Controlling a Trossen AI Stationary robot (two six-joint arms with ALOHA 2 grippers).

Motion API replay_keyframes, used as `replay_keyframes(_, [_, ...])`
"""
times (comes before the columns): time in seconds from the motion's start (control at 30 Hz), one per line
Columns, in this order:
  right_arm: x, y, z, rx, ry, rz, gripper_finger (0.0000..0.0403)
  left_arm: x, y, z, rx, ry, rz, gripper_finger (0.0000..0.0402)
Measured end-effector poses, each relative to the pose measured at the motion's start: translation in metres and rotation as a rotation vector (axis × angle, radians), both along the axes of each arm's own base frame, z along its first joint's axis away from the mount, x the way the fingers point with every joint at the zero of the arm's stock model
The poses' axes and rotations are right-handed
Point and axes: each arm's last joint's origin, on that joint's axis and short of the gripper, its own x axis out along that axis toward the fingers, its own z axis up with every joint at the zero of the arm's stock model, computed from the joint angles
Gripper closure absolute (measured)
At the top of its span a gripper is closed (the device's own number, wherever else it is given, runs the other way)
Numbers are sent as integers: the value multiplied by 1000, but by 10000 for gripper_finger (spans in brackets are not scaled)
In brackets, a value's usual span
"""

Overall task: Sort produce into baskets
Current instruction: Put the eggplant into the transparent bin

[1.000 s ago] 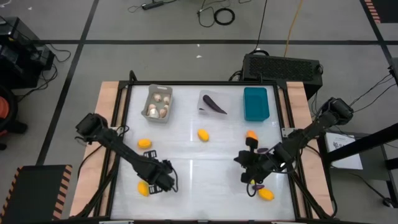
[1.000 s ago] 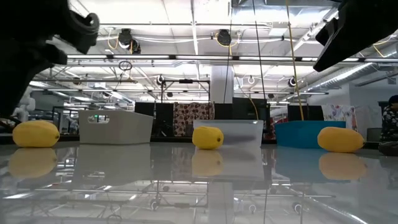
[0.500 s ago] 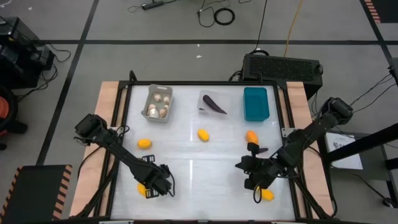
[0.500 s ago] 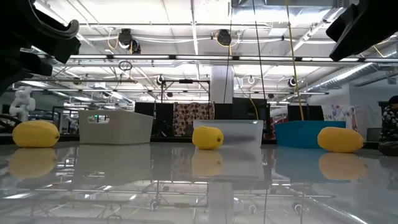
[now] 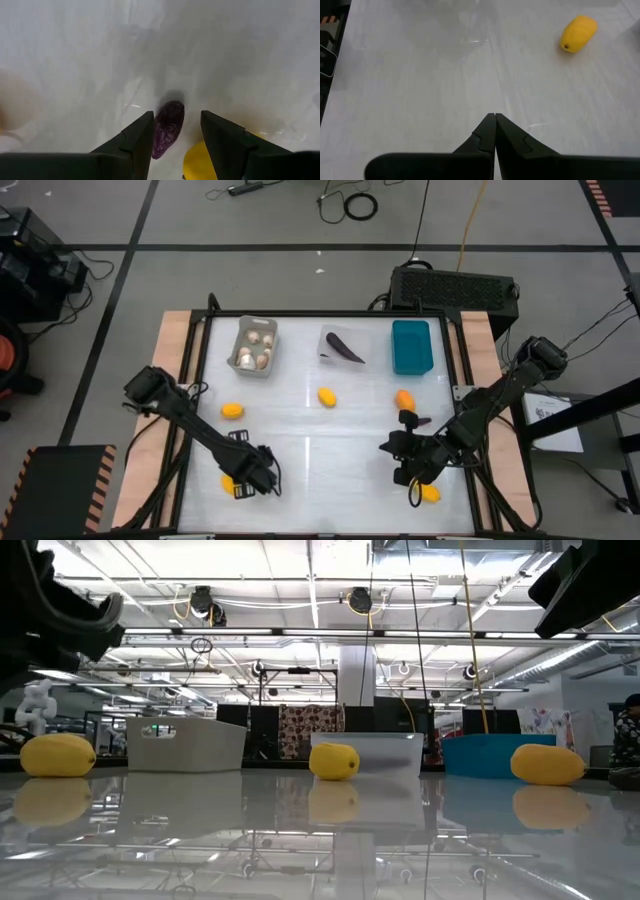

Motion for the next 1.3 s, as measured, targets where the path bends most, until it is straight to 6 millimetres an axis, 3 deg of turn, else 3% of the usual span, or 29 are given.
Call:
replay_keyframes(0.47, [0, 0, 0, 6, 0, -5, 402, 2, -2, -14, 14, 52, -25, 237])
replay_keyframes(0.9, [0, 0, 0, 6, 0, -5, 403, 1, 3, -12, 49, 73, -63, 363])
replay_keyframes(1.1, [0, 0, 0, 5, 0, -5, 403, 23, 11, 1, 90, -38, -155, 368])
replay_keyframes(1.3, [-1, -1, -1, -5, 7, -7, 403, 59, 40, 17, 250, -231, -225, 359])
